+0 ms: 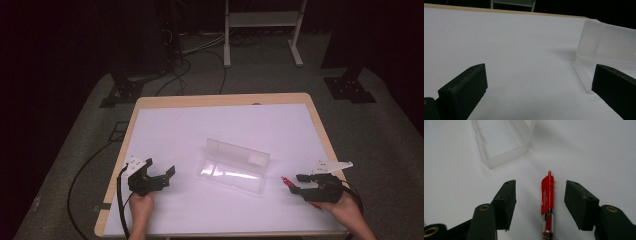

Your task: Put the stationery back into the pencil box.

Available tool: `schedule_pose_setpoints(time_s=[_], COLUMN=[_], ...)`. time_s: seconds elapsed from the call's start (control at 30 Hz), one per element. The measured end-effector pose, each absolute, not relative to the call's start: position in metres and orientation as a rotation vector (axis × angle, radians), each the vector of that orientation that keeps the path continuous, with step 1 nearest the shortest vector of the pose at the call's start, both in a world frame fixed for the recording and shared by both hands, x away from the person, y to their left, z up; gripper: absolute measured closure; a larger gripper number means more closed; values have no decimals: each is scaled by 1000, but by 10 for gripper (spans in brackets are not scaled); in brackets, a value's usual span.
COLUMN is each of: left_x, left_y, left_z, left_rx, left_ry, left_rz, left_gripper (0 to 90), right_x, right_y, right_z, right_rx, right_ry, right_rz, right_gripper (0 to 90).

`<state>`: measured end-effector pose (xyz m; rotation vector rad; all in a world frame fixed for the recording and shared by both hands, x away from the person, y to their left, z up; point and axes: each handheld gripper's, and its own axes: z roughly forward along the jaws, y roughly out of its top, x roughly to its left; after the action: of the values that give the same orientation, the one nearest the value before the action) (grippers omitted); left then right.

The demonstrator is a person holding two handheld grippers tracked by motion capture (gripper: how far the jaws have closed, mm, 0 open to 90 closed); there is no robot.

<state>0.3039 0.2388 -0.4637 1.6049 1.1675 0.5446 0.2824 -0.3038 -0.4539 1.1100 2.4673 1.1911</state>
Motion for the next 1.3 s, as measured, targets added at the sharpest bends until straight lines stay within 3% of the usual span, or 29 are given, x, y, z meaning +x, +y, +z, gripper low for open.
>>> schedule_pose_setpoints(time_s=[0.4, 0.8, 1.3], left_x=[304, 304, 304], left_y=[239, 239, 239], left_z=[-464, -464, -464], left_rx=[1606, 1603, 1602], left_ry=[1164, 1168, 1170], left_rz=[543, 540, 539], left_gripper=[0, 0, 0], right_x=[274, 265, 262], right_y=[-316, -322, -325], right_z=[-461, -465, -473], right_rx=[1146, 1134, 1131], right_ry=[2456, 2447, 2454], right_rz=[1150, 1112, 1105], right_gripper=[518, 668, 748])
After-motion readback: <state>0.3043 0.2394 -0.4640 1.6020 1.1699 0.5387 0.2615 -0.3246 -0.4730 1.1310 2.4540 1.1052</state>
